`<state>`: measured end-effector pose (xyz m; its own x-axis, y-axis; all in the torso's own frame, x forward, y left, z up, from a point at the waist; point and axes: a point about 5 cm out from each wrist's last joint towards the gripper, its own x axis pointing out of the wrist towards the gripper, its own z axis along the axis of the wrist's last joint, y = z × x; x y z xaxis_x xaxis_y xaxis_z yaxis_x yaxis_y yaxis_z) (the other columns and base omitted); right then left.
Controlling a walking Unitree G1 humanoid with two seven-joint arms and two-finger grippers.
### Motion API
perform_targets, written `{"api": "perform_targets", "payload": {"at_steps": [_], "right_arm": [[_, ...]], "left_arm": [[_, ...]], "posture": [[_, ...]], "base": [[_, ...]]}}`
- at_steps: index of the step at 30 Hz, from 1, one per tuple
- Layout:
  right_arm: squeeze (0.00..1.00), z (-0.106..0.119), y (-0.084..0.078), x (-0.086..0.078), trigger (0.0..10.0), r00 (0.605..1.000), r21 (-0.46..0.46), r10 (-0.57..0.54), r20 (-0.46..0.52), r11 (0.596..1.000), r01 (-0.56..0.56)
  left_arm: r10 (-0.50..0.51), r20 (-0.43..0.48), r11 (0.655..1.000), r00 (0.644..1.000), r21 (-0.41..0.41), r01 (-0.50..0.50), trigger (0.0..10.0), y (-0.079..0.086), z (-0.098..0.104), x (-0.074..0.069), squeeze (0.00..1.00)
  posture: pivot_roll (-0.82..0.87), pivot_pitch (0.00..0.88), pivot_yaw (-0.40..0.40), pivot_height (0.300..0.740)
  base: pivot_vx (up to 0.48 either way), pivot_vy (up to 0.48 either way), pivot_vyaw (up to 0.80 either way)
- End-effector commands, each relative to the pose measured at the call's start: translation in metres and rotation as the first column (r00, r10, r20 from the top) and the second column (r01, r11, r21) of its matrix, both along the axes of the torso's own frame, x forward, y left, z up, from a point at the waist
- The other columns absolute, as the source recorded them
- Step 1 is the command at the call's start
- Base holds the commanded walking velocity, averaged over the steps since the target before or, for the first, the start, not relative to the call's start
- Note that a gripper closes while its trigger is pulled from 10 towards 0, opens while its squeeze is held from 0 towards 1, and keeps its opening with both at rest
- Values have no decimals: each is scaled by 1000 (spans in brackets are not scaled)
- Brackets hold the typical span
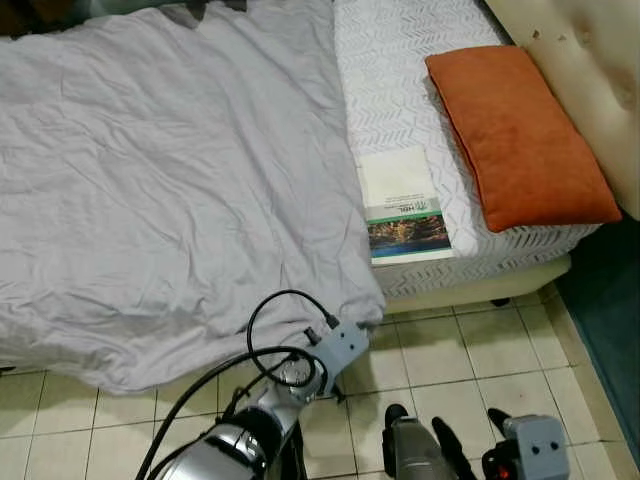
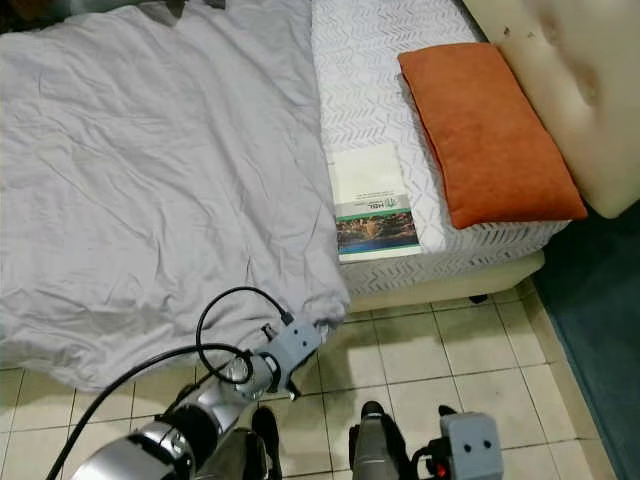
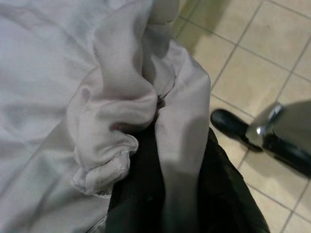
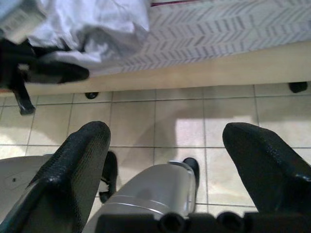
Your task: Clean up the room
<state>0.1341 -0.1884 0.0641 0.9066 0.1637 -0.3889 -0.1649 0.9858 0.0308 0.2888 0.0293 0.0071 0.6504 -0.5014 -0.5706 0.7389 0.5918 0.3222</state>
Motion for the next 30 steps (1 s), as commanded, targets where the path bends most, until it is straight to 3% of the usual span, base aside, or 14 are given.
{"api": "perform_targets", "payload": {"at_steps": [1, 2, 3, 10, 16, 17, 19, 20, 21, 22, 23, 24, 27, 30], "right_arm": [[0, -2, 1, -5, 10000, 1000, -4, -1, -21, 1000, 1], [0, -2, 2, -6, 10000, 1000, -3, 0, -22, 1000, 0], [0, -2, 2, -6, 10000, 1000, -3, 1, -22, 1000, -1], [0, -2, 3, -6, 10000, 1000, -8, 12, -26, 1000, -12], [0, -2, 3, 6, 10000, 1000, -14, 8, 13, 1000, -8], [0, 0, 1, 19, 10000, 998, -10, -10, 58, 1000, 11], [0, 1, 1, 23, 10000, 997, -7, -18, 75, 1000, 18], [0, 3, 1, 30, 10000, 995, -6, -25, 98, 1000, 25], [0, 3, -2, 45, 10000, 990, -7, -59, 131, 998, 61], [0, 3, -2, 45, 10000, 990, -7, -59, 131, 998, 61], [0, 2, -4, 52, 10000, 986, -5, -78, 147, 997, 79], [0, 2, -6, 55, 10000, 984, -4, -89, 155, 996, 90], [0, 14, -10, 70, 10000, 962, 44, -128, 242, 992, 120], [0, 11, -9, 80, 10000, 962, 61, -117, 247, 993, 105]], "left_arm": [[-128, -207, 992, 970, -34, 124, 10000, -43, -31, -58, 0], [-127, -213, 992, 969, -34, 123, 10000, -45, -33, -61, 765], [-126, -217, 992, 968, -33, 121, 10000, -46, -34, -63, 1000], [-96, -226, 991, 969, -110, 73, 10000, -59, -28, -64, 1000], [15, -219, 937, 976, -337, -90, 10000, -60, -3, -37, 1000], [77, -168, 880, 983, -451, -147, 10000, -43, 9, -19, 1000], [106, -145, 857, 984, -488, -165, 10000, -35, 13, -13, 1000], [154, -114, 835, 981, -516, -192, 10000, -19, 16, -7, 1000], [272, -60, 777, 961, -575, -256, 10000, 17, 22, 2, 1000], [272, -60, 777, 961, -575, -256, 10000, 17, 22, 2, 1000], [331, -41, 746, 943, -601, -288, 10000, 34, 26, 4, 1000], [364, -33, 726, 931, -617, -306, 10000, 43, 28, 5, 1000], [614, 89, 593, 784, -708, -384, 10000, 108, 61, -14, 1000], [655, 95, 579, 750, -701, -417, 10000, 118, 59, -22, 1000]], "posture": [[-363, 379, 70, 740], [-364, 378, 70, 740], [-364, 378, 70, 740], [-367, 382, 68, 740], [-339, 338, 89, 740], [-315, 291, 101, 740], [-315, 291, 101, 740], [-293, 250, 108, 740], [-258, 188, 108, 740], [-258, 188, 108, 740], [-230, 143, 97, 740], [-230, 143, 97, 740], [-117, 33, 40, 740], [-71, 4, 22, 740]], "base": [[0, 0, 0], [0, 0, 0], [0, 0, 0], [0, 0, 0], [0, 0, 0], [0, 0, 0], [0, 0, 0], [0, 0, 0], [0, 0, 0], [0, 0, 0], [0, 0, 0], [0, 0, 0], [0, 0, 0], [0, 0, 0]]}}
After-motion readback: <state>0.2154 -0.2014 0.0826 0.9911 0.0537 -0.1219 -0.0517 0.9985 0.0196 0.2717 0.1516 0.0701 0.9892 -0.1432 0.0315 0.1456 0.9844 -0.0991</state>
